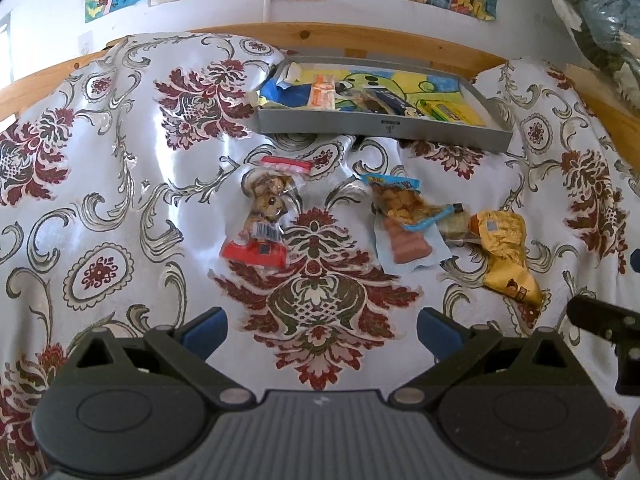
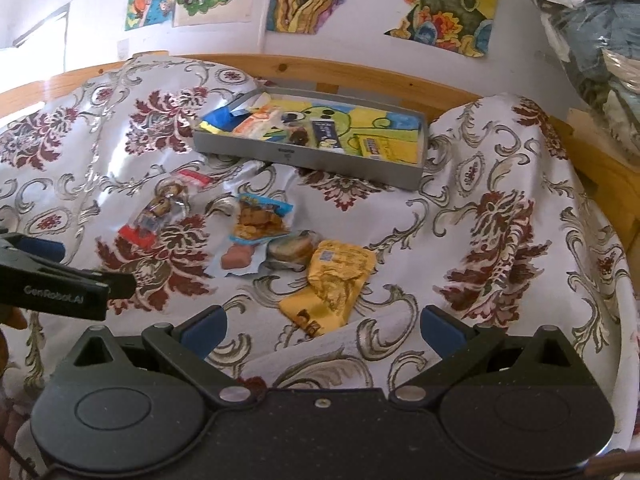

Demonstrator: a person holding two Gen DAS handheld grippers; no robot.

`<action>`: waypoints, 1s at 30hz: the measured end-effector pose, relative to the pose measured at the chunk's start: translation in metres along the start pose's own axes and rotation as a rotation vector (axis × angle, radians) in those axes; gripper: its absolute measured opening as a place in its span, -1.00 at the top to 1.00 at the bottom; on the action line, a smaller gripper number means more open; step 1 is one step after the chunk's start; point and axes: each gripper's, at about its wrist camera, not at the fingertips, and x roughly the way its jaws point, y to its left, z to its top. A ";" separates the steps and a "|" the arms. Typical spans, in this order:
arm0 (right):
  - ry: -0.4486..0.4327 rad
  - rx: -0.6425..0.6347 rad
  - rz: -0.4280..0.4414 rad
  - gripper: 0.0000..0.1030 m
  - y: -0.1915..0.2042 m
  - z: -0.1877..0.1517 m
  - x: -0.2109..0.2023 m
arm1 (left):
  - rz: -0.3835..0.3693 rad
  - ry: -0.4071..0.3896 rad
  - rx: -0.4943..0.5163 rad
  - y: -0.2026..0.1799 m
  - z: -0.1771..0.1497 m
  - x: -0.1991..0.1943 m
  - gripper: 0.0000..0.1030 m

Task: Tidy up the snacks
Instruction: 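Move both grippers back over the snack pile toward the remaining snacks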

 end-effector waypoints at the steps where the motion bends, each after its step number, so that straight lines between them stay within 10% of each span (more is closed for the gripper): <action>1: 0.001 0.004 -0.004 -0.99 -0.001 0.000 0.001 | 0.000 0.005 -0.002 0.000 0.001 0.001 -0.99; 30: -0.086 -0.016 -0.046 -0.98 -0.003 0.008 0.106 | -0.060 -0.012 0.103 -0.014 0.056 0.077 -0.99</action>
